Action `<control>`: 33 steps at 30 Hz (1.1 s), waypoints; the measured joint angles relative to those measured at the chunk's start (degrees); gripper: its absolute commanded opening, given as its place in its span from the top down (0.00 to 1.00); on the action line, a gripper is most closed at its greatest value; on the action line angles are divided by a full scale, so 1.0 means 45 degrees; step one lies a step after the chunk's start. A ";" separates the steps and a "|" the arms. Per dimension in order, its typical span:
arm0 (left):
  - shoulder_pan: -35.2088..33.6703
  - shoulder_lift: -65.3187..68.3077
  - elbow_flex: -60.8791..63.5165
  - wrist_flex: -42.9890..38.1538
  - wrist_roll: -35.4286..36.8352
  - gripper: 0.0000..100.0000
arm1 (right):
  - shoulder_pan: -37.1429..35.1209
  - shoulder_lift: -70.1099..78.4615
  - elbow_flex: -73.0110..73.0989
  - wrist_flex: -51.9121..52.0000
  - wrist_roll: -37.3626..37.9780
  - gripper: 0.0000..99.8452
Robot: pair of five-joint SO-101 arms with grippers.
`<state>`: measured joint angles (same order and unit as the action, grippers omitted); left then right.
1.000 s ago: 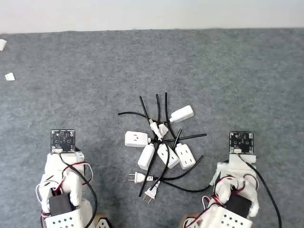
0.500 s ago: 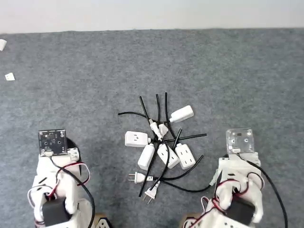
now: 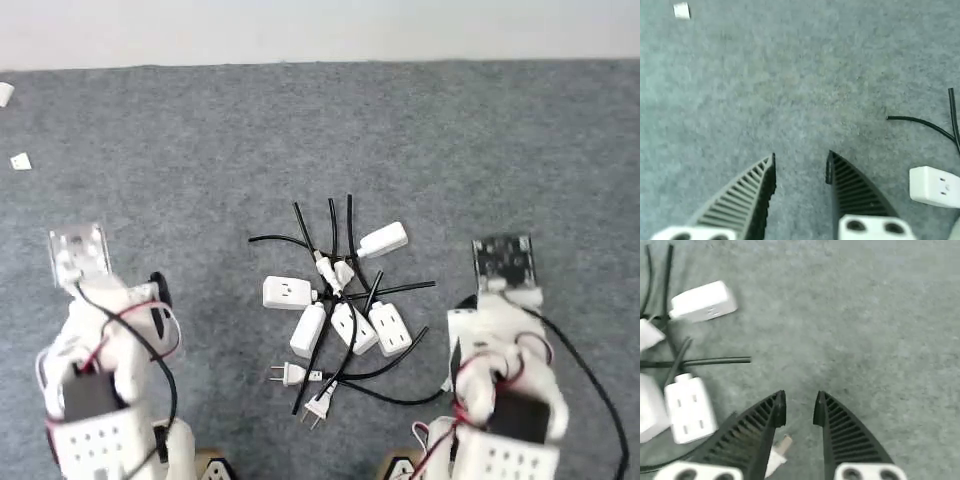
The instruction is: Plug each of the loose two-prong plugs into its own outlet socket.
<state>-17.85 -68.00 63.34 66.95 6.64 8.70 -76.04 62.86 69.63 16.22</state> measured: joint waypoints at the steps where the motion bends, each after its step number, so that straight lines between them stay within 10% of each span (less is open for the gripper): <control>1: 0.0078 0.0645 -0.0098 -0.0059 0.0293 0.84 | -0.0352 0.0860 -0.0332 0.0000 -0.0156 0.89; 14: 0.0332 0.5275 0.1035 -0.3575 0.1250 0.84 | -0.6545 0.7971 -0.1055 -0.4142 -0.2344 0.88; 22: -0.1250 0.6388 0.1035 -0.4845 0.1270 0.84 | -0.8400 0.9377 -0.1055 -0.6115 -0.5118 0.89; 33: -0.1309 0.7756 0.1035 -0.6252 0.1270 0.84 | -1.0960 0.9436 -0.0410 -0.6193 -0.4728 0.89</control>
<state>-23.74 -33.10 68.00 38.81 12.35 -40.62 -33.58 61.01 41.76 -5.05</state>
